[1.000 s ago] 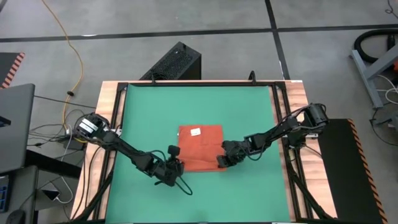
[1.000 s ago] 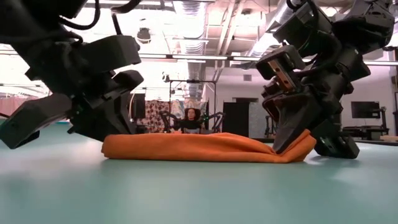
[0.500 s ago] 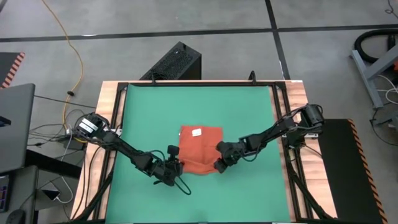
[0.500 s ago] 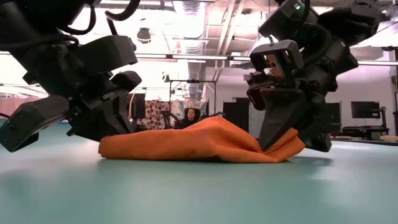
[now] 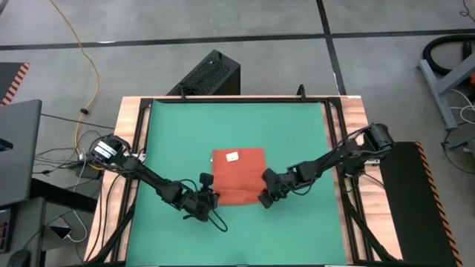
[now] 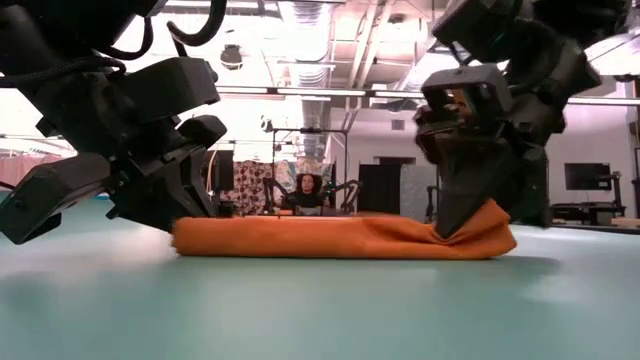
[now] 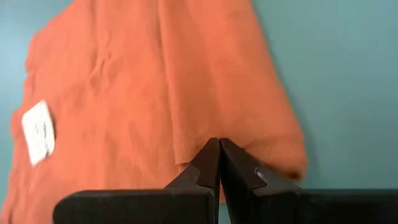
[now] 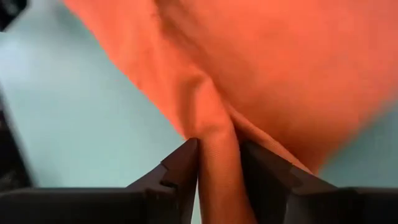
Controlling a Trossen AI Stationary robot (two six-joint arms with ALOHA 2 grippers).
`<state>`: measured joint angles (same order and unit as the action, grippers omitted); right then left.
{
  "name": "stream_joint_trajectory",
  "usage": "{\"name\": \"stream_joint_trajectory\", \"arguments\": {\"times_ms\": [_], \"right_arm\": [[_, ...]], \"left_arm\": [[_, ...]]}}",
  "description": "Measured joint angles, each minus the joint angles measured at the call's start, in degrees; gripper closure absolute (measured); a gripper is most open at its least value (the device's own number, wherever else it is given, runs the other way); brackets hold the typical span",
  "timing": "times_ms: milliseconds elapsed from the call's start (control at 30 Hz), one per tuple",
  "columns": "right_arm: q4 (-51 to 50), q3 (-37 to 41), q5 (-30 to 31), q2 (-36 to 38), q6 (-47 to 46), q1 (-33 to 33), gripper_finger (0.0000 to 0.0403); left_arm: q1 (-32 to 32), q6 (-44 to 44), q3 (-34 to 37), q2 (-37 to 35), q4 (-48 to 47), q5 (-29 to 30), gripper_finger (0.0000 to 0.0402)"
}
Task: Roll towel into tight, uniform cylinder
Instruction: Roll the orange table napkin
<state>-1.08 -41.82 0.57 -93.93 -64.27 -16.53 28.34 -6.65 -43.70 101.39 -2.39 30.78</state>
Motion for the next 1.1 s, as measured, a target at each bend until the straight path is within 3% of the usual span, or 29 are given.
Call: {"name": "stream_joint_trajectory", "arguments": {"times_ms": [167, 333, 567, 733, 1100], "right_arm": [[-9.98, 0.40, 9.14, 6.37, -0.16, -2.40, 0.0253], [-11.88, 0.21, 15.60, 10.39, 1.10, -3.74, 0.0251], [-7.98, 0.15, 33.18, 14.19, 13.72, -8.78, 0.0261], [-1.03, 0.32, 35.59, 10.42, 22.54, -10.79, 0.0278], [14.38, 2.53, 32.37, -3.21, 27.39, -9.73, 0.0302]], "left_arm": [[0.02, -0.05, 0.33, 0.00, 0.08, -0.02, 0.0401], [0.05, -0.16, 0.76, 0.00, 0.86, 0.00, 0.0402], [0.63, -1.75, 0.76, 0.00, 0.37, 0.05, 0.0401], [0.98, -1.40, 0.81, 0.00, 0.15, 0.37, 0.0401], [1.55, -0.06, 0.81, 0.08, -0.11, 1.97, 0.0401]]}}
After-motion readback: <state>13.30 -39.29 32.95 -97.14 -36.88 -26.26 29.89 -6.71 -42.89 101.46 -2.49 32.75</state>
